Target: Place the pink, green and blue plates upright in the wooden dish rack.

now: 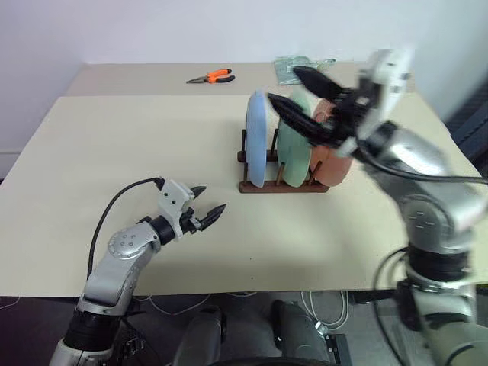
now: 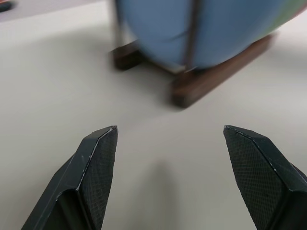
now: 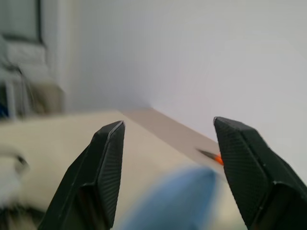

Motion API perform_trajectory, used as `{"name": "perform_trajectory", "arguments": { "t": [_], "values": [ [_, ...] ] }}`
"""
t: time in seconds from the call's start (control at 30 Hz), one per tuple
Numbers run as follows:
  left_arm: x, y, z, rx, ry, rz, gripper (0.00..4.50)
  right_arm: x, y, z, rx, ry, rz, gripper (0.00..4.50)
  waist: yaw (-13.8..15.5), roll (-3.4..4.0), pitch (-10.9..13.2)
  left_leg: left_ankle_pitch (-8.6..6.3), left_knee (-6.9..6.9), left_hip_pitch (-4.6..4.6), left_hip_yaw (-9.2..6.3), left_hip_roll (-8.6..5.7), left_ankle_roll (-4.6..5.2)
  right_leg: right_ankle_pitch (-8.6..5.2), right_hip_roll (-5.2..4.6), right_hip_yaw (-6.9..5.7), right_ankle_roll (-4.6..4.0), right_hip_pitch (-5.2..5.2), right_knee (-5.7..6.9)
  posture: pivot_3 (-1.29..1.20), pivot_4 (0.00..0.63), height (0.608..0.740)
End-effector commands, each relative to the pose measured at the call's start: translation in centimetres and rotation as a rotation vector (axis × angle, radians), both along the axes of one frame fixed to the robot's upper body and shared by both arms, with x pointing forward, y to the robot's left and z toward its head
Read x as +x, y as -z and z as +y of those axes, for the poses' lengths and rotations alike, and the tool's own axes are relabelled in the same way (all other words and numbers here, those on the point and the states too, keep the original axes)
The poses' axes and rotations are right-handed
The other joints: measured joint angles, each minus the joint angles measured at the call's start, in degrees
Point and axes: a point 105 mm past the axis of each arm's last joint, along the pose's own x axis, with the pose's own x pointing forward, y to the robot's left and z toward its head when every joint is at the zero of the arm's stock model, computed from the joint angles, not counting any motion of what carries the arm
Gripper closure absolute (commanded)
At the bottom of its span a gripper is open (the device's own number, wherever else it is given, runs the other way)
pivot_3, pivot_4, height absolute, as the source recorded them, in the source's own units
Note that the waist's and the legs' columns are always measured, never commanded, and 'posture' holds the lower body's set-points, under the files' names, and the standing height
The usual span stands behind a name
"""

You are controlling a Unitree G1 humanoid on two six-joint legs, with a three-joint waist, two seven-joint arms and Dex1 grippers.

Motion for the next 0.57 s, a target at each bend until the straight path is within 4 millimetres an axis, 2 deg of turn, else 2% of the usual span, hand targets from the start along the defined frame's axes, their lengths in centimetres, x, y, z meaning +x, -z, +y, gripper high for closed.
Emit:
{"name": "perform_trajectory", "arguments": {
  "t": [0.03, 0.1, 0.17, 0.23, 0.33, 0.43, 0.57],
  "values": [
    [0.7, -0.6, 2.5, 0.052, -0.065, -0.055, 0.89, -1.1, 1.6, -4.4, -0.092, 0.092, 0.048, 1.52, 0.25, 0.02, 0.00, 0.00, 0.00, 0.00, 0.04, 0.00, 0.00, -0.01, -0.02, 0.02, -0.01, -0.01, -0.01, 0.00, 0.150, 0.740],
    [0.9, -0.4, 3.1, 0.069, -0.078, -0.058, 0.89, -1.4, 3.0, -6.3, -0.129, 0.130, 0.105, 1.52, 0.11, 0.07, 0.03, -0.02, -0.01, 0.02, 0.10, 0.01, 0.02, -0.01, -0.04, 0.04, -0.01, -0.02, 0.00, 0.00, 0.150, 0.740],
    [0.7, -0.1, 4.8, 0.089, -0.108, -0.045, 0.89, -1.6, 7.5, -9.6, -0.177, 0.225, 0.255, 1.52, 0.26, 0.08, 0.00, -0.02, 0.02, 0.03, 0.19, 0.02, 0.02, -0.01, -0.05, 0.11, -0.01, -0.03, 0.01, 0.00, 0.150, 0.740],
    [0.4, 0.0, 5.5, 0.097, -0.113, -0.036, 0.89, -1.7, 10.7, -11.2, -0.243, 0.276, 0.332, 1.52, 0.34, -0.05, -0.06, -0.03, 0.00, 0.06, 0.16, 0.04, 0.03, -0.03, -0.05, 0.04, 0.01, 0.04, 0.00, 0.00, 0.150, 0.740],
    [0.2, 0.2, 5.4, 0.095, -0.106, -0.030, 0.89, -1.4, 12.1, -11.6, -0.244, 0.276, 0.354, 1.52, 0.06, 0.27, 0.09, -0.04, 0.08, 0.05, 0.33, -0.01, 0.05, -0.03, -0.19, 0.14, 0.01, 0.02, -0.02, 0.00, 0.150, 0.740],
    [-0.6, 0.9, 5.3, 0.087, -0.110, -0.010, 0.89, -0.4, 13.6, -12.1, -0.250, 0.309, 0.362, 1.52, -0.13, 0.29, 0.05, -0.03, 0.10, 0.11, 0.39, 0.02, 0.06, -0.02, -0.22, 0.11, 0.00, 0.05, 0.01, 0.00, 0.150, 0.740],
    [-1.1, 1.5, 5.0, 0.061, -0.137, -0.007, 0.89, 0.9, 14.3, -12.1, -0.264, 0.315, 0.340, 1.52, 0.05, 0.28, 0.06, -0.04, 0.08, 0.08, 0.36, 0.01, 0.07, -0.01, -0.23, 0.09, -0.01, 0.02, 0.00, 0.00, 0.150, 0.740]
  ]
}}
